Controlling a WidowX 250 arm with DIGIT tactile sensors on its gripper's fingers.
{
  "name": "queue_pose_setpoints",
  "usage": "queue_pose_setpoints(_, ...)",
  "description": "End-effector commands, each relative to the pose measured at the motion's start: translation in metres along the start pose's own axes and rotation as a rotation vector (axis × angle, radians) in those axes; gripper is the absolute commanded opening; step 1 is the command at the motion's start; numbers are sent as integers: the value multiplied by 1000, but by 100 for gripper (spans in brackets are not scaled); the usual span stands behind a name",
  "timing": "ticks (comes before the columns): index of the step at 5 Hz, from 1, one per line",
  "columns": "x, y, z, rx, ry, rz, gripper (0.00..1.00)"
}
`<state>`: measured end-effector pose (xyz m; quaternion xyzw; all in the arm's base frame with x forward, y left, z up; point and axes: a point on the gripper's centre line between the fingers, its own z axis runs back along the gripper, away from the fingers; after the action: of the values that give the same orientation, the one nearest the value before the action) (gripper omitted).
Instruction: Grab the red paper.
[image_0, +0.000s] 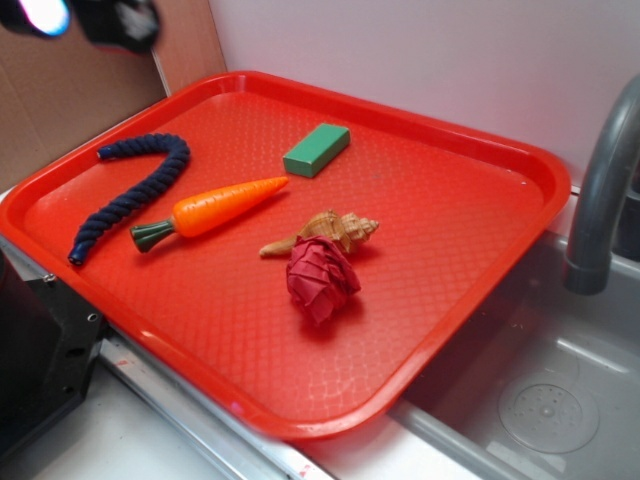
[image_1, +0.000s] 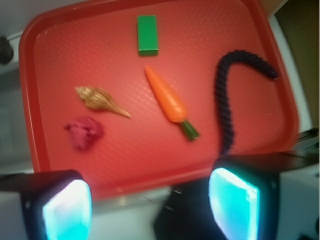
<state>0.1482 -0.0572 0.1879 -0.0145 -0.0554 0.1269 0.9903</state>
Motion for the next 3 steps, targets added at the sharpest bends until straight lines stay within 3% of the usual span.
queue_pose_setpoints(1,13,-40,-43,-69,-122,50,100)
queue_pose_setpoints(2,18,-53,-74,-86,-95,14,100)
queue_pose_setpoints(3,23,-67,-109,-89,-27,-42,100)
